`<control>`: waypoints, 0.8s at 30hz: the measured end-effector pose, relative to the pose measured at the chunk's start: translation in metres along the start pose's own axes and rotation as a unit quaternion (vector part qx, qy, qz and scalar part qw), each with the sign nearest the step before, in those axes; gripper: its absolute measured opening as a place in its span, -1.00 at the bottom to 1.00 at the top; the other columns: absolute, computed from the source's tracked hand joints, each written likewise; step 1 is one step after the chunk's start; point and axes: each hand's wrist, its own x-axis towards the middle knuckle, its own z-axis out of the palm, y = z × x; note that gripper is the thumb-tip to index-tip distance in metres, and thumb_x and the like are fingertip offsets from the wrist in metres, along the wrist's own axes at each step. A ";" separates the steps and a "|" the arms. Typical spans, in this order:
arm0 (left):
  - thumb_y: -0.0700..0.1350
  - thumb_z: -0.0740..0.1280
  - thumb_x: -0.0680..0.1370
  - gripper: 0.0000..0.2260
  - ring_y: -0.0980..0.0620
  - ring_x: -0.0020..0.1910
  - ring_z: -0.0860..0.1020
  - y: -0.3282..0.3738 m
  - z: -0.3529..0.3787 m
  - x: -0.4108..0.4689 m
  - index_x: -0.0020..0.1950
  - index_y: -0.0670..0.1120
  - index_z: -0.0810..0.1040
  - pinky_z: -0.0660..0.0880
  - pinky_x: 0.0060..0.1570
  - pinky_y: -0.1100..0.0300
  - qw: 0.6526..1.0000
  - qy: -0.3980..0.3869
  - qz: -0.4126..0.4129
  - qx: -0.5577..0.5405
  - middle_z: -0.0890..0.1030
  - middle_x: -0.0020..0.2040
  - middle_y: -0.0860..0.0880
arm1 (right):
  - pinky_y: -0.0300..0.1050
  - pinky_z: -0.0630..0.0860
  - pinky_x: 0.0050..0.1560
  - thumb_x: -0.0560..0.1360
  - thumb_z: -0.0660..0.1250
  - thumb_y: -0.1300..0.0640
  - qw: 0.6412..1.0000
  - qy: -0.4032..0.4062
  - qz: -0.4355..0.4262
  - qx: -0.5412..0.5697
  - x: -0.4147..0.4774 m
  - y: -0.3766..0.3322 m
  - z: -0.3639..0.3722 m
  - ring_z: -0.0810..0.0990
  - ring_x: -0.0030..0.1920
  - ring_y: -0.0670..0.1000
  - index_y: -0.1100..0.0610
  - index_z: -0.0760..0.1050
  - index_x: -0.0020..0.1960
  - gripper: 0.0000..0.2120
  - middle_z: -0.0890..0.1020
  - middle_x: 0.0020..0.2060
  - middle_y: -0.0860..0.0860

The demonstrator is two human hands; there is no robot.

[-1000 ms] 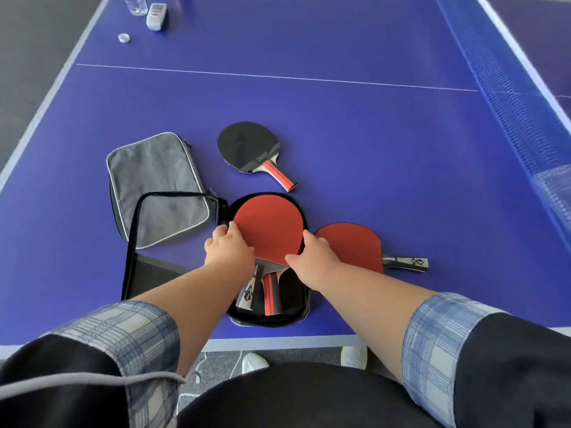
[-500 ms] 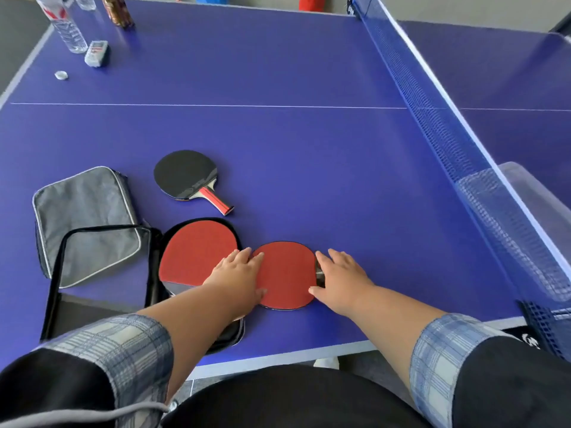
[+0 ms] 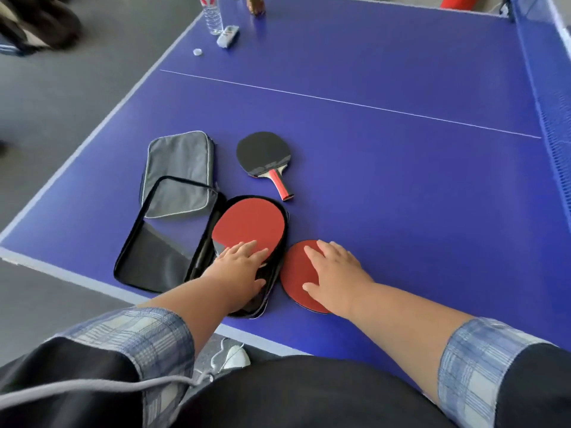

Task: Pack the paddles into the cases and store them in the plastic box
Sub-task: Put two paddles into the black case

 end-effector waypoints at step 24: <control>0.35 0.27 0.46 -0.53 0.03 -0.12 0.59 -0.245 -0.067 -0.008 0.16 0.03 0.46 0.51 -0.15 0.09 0.841 0.033 -0.235 -0.486 0.62 -0.07 0.06 | 0.43 0.00 0.49 0.46 0.08 -0.50 0.992 -0.076 0.055 -0.078 0.135 -0.156 0.012 -0.23 0.61 0.20 -0.24 -0.23 0.60 -0.13 -0.26 0.63 -0.02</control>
